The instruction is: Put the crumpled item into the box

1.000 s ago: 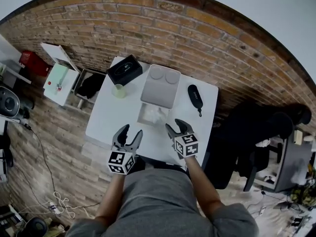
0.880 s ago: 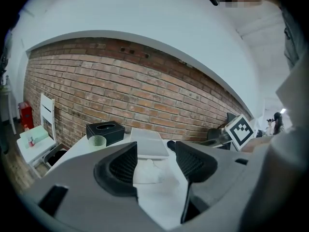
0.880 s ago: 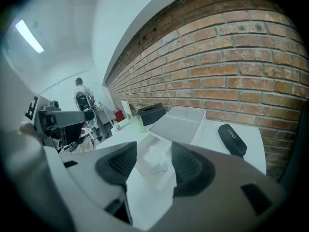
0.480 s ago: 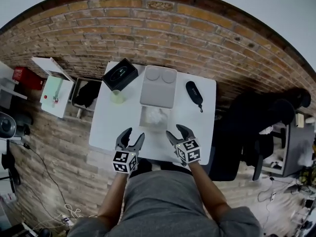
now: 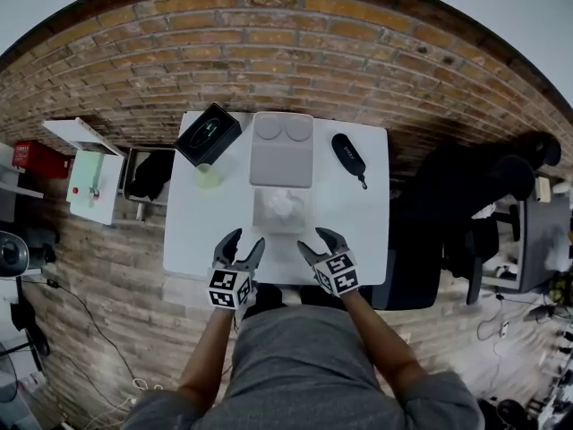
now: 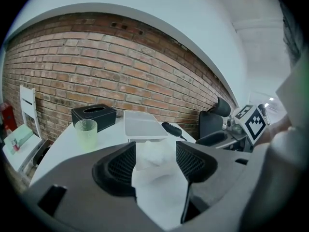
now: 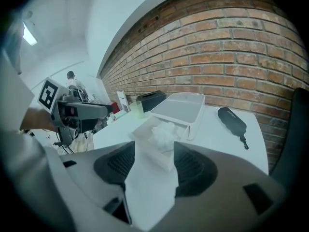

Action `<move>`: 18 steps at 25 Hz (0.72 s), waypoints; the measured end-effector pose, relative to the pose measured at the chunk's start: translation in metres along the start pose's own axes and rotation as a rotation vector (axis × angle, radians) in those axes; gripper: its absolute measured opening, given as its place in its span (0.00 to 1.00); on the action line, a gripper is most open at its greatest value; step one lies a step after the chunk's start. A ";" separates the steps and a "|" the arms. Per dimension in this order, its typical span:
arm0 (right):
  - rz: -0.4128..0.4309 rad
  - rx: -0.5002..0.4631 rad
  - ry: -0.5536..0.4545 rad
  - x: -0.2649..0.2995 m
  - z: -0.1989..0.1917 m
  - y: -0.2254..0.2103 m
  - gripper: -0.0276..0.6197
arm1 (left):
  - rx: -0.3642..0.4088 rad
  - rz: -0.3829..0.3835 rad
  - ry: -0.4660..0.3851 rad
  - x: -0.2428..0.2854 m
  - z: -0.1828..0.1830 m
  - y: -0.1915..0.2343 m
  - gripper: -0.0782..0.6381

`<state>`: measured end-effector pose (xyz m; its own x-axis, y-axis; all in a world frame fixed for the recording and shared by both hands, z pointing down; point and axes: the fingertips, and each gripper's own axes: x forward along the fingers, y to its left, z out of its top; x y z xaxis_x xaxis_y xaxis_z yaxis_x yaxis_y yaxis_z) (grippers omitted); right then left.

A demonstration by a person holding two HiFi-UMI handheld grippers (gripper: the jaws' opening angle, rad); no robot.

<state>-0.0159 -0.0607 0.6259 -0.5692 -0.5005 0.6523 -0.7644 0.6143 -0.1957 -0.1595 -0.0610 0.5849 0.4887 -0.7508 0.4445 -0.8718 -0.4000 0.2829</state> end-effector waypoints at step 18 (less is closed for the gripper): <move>-0.046 0.063 0.036 0.030 -0.040 -0.007 0.45 | 0.062 -0.020 0.111 0.031 -0.042 0.016 0.45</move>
<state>-0.0157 -0.0556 0.6759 -0.5223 -0.5042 0.6877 -0.8078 0.5510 -0.2095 -0.1569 -0.0689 0.6390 0.5039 -0.6807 0.5317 -0.8605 -0.4489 0.2409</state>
